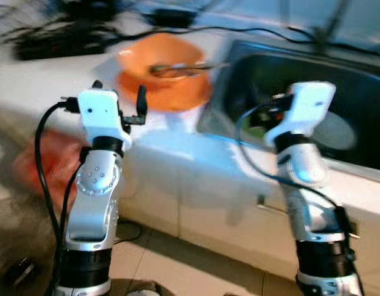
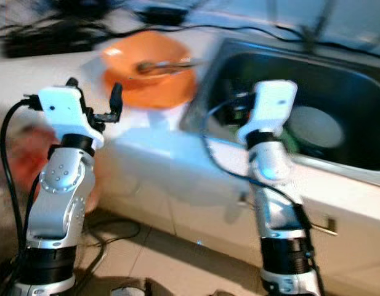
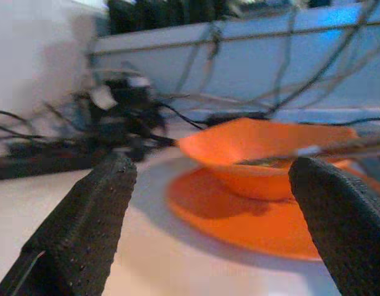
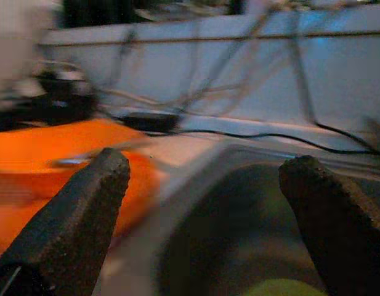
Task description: Kitchen organization
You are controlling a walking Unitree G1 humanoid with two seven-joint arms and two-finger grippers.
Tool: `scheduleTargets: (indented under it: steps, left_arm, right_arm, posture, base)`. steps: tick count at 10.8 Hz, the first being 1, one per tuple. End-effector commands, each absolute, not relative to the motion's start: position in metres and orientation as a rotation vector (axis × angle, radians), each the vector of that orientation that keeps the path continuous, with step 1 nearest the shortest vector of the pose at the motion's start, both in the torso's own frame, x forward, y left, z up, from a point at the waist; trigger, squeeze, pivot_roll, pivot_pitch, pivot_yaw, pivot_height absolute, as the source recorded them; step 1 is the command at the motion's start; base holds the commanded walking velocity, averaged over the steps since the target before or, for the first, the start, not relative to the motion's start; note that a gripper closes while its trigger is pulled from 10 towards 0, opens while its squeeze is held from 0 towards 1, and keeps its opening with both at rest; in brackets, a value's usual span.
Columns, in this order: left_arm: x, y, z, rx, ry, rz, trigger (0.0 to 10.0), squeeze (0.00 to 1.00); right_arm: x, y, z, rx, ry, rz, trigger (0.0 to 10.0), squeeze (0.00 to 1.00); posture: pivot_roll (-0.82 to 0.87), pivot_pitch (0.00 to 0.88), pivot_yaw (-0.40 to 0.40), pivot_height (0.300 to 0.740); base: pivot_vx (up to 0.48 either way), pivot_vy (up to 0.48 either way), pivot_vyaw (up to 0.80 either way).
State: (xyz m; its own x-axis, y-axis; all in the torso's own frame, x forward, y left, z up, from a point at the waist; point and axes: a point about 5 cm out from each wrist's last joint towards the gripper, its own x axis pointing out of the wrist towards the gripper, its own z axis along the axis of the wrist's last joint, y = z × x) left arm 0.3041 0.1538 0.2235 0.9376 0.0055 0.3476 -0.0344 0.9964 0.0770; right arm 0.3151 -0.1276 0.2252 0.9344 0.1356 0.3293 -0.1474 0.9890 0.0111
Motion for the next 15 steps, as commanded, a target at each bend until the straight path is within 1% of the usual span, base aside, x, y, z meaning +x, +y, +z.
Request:
scheduleTargets:
  steps: [1,5,9,10,14,15]
  left_arm:
    - [0.303,0.153,0.225,0.087,-0.36,0.012,10.0,0.0]
    - [0.303,0.156,0.224,0.098,-0.349,0.029,10.0,0.0]
    - [0.303,0.156,0.222,0.103,-0.342,0.028,10.0,0.0]
    - [0.301,0.152,0.226,0.079,-0.375,0.009,10.0,0.0]
    - [0.3,0.15,0.223,0.091,-0.366,0.003,10.0,0.0]
    - [0.3,0.145,0.221,0.086,-0.358,-0.034,10.0,0.0]
  right_arm:
    - [0.314,-0.131,0.229,0.025,-0.352,0.13,10.0,0.0]
    - [0.314,-0.13,0.226,0.021,-0.345,0.131,10.0,0.0]
    - [0.314,-0.13,0.225,0.019,-0.342,0.127,10.0,0.0]
    - [0.314,-0.131,0.224,0.019,-0.339,0.126,10.0,0.0]
    - [0.315,-0.131,0.223,0.015,-0.333,0.127,10.0,0.0]
    - [0.315,-0.131,0.223,0.016,-0.332,0.128,10.0,0.0]
  posture:
    - [0.06,0.127,-0.006,0.74]
    - [0.06,0.125,-0.007,0.74]
    - [0.07,0.126,-0.004,0.74]
    - [0.07,0.129,-0.005,0.74]
    - [0.06,0.133,-0.009,0.74]
    - [0.06,0.133,-0.009,0.74]
  base:
    - [0.315,0.0,0.0]
    - [0.419,0.0,0.0]
    - [0.345,0.0,0.0]
    - [0.0,0.0,0.0]
    - [0.0,0.0,0.0]
    - [0.0,0.0,0.0]
